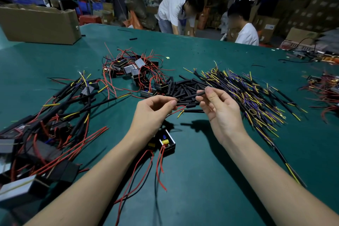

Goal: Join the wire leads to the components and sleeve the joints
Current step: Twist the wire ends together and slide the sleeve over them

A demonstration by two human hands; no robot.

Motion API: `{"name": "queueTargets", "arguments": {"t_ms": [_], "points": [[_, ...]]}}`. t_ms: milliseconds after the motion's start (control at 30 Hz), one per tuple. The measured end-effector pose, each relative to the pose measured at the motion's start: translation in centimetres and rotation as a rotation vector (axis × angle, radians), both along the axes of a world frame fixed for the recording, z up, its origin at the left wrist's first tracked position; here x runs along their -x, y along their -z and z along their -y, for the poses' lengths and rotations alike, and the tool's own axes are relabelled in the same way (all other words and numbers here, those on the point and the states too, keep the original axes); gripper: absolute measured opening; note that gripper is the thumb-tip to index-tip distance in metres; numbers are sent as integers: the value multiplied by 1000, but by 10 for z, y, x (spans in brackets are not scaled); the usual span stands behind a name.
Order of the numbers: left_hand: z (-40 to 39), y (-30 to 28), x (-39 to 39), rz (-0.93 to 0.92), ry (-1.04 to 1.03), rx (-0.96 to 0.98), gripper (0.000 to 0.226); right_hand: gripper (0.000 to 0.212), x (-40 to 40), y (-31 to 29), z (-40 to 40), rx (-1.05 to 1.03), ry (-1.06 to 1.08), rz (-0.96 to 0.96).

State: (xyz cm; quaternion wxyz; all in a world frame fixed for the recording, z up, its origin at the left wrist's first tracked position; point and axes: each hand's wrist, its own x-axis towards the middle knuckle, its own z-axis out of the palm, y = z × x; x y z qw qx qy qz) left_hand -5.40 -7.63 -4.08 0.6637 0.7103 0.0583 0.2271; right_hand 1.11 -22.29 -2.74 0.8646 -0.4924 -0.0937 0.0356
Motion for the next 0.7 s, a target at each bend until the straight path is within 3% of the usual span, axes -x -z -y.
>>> {"name": "queueTargets", "arguments": {"t_ms": [700], "points": [[1, 0, 0, 5, -13, 7, 6, 9, 1, 1, 2, -12, -3, -29]]}}
